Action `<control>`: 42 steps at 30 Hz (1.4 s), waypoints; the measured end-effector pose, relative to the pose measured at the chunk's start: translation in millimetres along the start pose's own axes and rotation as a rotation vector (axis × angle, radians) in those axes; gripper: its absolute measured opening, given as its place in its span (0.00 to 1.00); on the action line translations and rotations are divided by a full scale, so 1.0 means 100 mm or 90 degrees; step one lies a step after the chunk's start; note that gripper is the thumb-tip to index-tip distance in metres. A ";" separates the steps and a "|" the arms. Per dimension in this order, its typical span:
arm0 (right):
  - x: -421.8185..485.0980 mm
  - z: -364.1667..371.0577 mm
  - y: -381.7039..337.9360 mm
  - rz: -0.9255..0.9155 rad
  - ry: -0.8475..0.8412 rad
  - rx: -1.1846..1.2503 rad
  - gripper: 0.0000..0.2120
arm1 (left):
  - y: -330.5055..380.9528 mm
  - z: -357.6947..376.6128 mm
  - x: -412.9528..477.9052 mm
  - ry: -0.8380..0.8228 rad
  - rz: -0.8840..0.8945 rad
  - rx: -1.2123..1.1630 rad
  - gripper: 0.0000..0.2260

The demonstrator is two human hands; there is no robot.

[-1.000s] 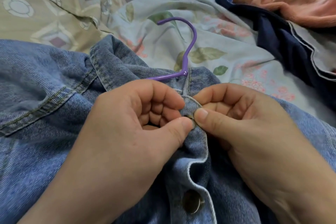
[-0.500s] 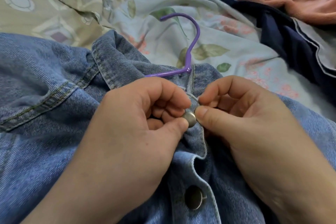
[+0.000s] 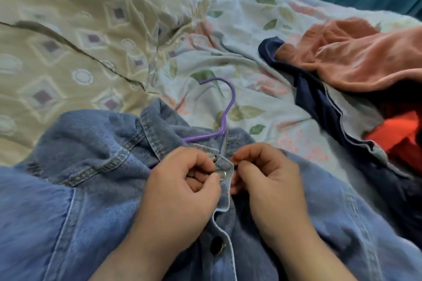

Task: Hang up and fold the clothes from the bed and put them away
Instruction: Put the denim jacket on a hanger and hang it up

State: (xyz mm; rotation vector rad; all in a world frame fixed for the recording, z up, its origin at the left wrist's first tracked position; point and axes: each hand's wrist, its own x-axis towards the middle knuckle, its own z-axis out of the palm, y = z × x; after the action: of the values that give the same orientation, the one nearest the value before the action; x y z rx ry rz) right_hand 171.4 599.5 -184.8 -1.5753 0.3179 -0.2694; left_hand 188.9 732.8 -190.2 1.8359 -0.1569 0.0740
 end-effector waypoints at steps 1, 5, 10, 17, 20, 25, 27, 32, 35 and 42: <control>0.00 0.01 -0.01 0.011 0.013 -0.005 0.20 | 0.04 -0.03 0.01 0.004 -0.018 0.013 0.10; -0.04 -0.01 -0.16 -0.043 0.062 -0.141 0.12 | 0.27 -0.31 0.19 0.043 -0.030 0.139 0.09; 0.36 -0.29 -0.28 -0.104 -0.044 -0.563 0.07 | 0.25 -0.85 0.70 0.067 -0.013 0.557 0.13; 0.33 -0.35 -0.60 0.053 -0.233 -0.593 0.08 | 0.47 -1.03 0.88 -0.292 -0.092 0.651 0.26; 0.13 -0.43 -0.93 0.021 -0.197 -0.511 0.06 | 0.73 -1.17 0.78 -0.388 -0.104 0.491 0.15; -0.16 -0.55 -1.69 0.021 -0.184 -0.428 0.06 | 1.29 -1.33 0.56 -0.277 -0.054 0.450 0.09; -0.24 -0.59 -2.03 0.016 -0.182 -0.410 0.05 | 1.61 -1.44 0.54 -0.254 -0.040 0.436 0.11; -0.51 -0.69 -2.91 0.017 -0.174 -0.328 0.09 | 2.50 -1.79 0.45 -0.247 0.004 0.411 0.13; -0.73 -0.76 -3.50 -0.004 -0.126 -0.273 0.12 | 3.14 -2.05 0.31 -0.253 0.031 0.397 0.11; -1.38 -0.88 -5.16 -0.058 -0.308 -0.376 0.12 | 4.70 -2.69 -0.11 -0.232 0.093 0.374 0.06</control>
State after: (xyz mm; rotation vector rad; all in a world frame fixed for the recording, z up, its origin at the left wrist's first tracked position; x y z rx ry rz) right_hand 28.9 577.9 336.5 -2.1758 -0.0665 0.1600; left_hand 117.2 870.5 328.8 2.4099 -0.5741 -0.1274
